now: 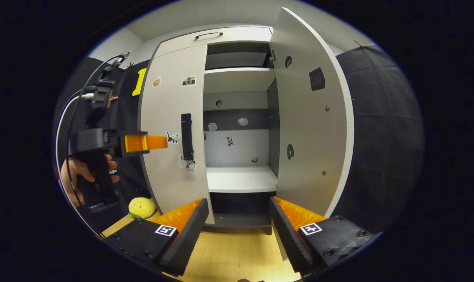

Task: Open the right door of the double-door shoe cabinet with the right hand, and open the left door with the left hand.

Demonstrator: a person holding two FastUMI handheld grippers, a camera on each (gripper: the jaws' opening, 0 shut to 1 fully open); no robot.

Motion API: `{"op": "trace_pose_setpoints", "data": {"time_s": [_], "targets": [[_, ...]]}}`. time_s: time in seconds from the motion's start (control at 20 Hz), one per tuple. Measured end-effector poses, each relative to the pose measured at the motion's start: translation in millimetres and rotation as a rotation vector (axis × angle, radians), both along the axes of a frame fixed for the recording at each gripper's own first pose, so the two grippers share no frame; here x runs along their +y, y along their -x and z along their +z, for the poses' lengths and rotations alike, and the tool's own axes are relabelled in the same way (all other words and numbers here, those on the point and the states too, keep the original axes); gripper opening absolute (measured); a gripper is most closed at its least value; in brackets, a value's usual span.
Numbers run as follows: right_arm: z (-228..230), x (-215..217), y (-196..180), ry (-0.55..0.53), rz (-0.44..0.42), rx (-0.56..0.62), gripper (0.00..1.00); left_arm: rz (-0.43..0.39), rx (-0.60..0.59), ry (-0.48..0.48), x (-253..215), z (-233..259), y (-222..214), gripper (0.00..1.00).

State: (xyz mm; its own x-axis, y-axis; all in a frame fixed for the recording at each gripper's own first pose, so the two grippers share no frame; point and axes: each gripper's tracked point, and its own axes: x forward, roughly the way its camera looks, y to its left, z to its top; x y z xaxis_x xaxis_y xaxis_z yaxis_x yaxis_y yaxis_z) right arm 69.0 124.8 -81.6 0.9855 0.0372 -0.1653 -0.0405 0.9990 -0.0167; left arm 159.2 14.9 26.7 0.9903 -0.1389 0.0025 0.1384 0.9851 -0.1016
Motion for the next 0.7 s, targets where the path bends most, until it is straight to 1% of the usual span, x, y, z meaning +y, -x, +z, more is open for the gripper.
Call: {"op": "trace_pose_setpoints", "data": {"time_s": [0.15, 0.25, 0.4, 0.5, 0.6, 0.7], "targets": [[-12.8, -6.5, 2.3, -0.029, 0.013, 0.028, 0.98, 0.011, 0.0, -0.032, -16.0, 4.9, -27.7, 0.94], [-21.4, -7.0, 3.5, -0.047, 0.033, 0.05, 0.98, 0.028, 0.007, -0.029, -22.7, 5.2, -45.8, 0.93], [-26.9, -14.7, 1.1, 0.004, 0.058, 0.039, 0.99, 0.041, 0.013, -0.031, -33.6, 7.8, -63.8, 0.87], [-29.5, -17.0, -0.3, -0.003, 0.069, 0.04, 0.98, 0.053, 0.009, -0.042, -38.6, 9.9, -72.8, 0.84], [-33.0, -15.5, -1.5, -0.028, 0.087, 0.052, 0.99, 0.069, 0.013, -0.051, -40.8, 9.6, -78.9, 0.8], [-36.4, -15.4, -3.8, -0.027, 0.103, 0.061, 0.98, 0.082, 0.023, -0.052, -43.1, 7.7, -83.9, 0.7]]}}
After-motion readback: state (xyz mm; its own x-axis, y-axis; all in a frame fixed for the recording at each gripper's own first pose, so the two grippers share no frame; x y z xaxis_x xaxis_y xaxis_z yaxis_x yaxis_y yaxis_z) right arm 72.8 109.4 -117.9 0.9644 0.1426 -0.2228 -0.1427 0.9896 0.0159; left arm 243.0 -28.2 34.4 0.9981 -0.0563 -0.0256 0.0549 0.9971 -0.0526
